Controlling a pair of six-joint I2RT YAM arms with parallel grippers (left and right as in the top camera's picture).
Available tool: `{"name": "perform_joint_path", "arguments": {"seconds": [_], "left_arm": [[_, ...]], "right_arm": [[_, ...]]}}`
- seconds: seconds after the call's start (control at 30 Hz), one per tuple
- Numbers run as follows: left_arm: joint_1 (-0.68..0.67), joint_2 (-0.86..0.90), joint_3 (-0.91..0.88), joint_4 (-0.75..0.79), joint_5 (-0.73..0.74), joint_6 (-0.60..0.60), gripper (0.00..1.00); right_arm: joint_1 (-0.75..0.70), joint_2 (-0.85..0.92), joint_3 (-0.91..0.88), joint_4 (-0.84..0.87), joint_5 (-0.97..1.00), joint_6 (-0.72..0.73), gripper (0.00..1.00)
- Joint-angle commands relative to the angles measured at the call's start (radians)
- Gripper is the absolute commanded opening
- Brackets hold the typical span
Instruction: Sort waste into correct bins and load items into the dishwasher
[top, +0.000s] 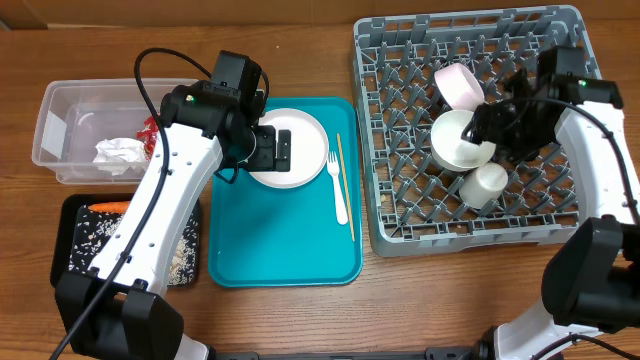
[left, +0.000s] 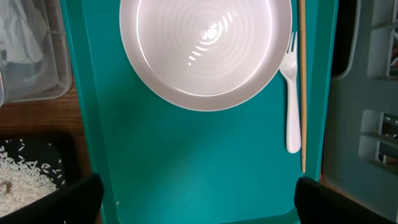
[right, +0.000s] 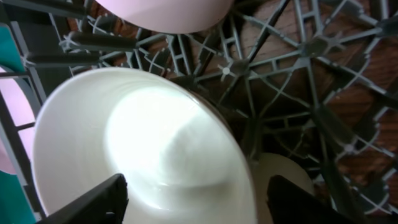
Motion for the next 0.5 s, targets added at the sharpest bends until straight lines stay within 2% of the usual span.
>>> {"name": "perform_joint_path", "arguments": {"seconds": [0.0,0.13,0.47], "left_arm": [[0.005,0.0,-0.003,0.002,0.0,0.011,1.0],[0.005,0.0,-0.003,0.001,0.001,0.011,1.0],[0.005,0.0,-0.003,0.001,0.0,0.011,1.0]], "right_arm": [[0.002,-0.023,-0.02,0.014,-0.036,-0.001,0.73],[0.002,-0.023,-0.02,0.016,-0.037,0.0,0.7],[0.002,-0.023,-0.024,-0.001,-0.047,0.0,0.7]]}}
